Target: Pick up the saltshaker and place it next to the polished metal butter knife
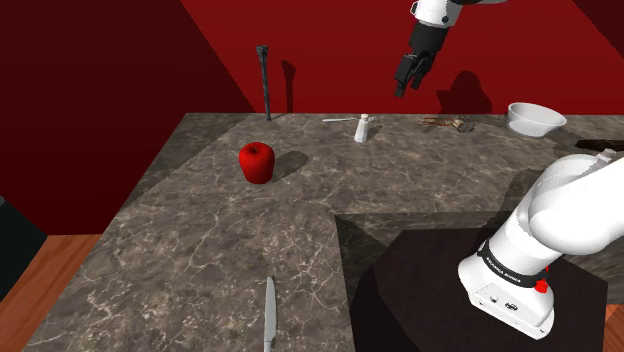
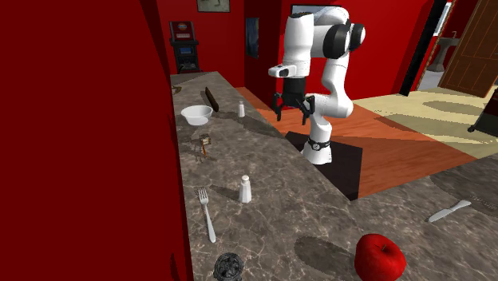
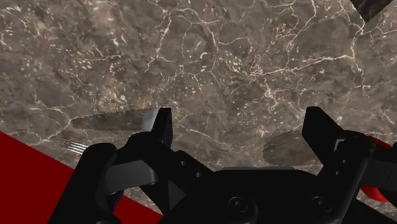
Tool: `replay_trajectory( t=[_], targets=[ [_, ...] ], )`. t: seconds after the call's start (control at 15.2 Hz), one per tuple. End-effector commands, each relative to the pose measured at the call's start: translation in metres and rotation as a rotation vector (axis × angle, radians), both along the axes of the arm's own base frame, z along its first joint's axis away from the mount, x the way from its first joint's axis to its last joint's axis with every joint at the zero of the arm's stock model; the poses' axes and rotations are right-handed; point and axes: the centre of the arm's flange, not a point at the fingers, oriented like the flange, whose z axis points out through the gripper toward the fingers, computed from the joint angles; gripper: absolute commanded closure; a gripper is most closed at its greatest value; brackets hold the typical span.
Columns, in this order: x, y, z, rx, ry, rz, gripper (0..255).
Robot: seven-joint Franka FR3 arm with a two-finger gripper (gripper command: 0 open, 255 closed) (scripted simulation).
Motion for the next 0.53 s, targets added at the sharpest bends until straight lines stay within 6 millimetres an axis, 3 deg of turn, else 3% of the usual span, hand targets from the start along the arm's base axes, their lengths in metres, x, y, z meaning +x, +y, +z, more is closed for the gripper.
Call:
replay_trajectory(
  t=[0.0,0.46],
  targets=[
    [0.016,-0.013,-0.015,0.004,0.007,0.007,0],
    [0.084,-0.056,-0.069,0.019,0.034,0.029,0]
  ],
)
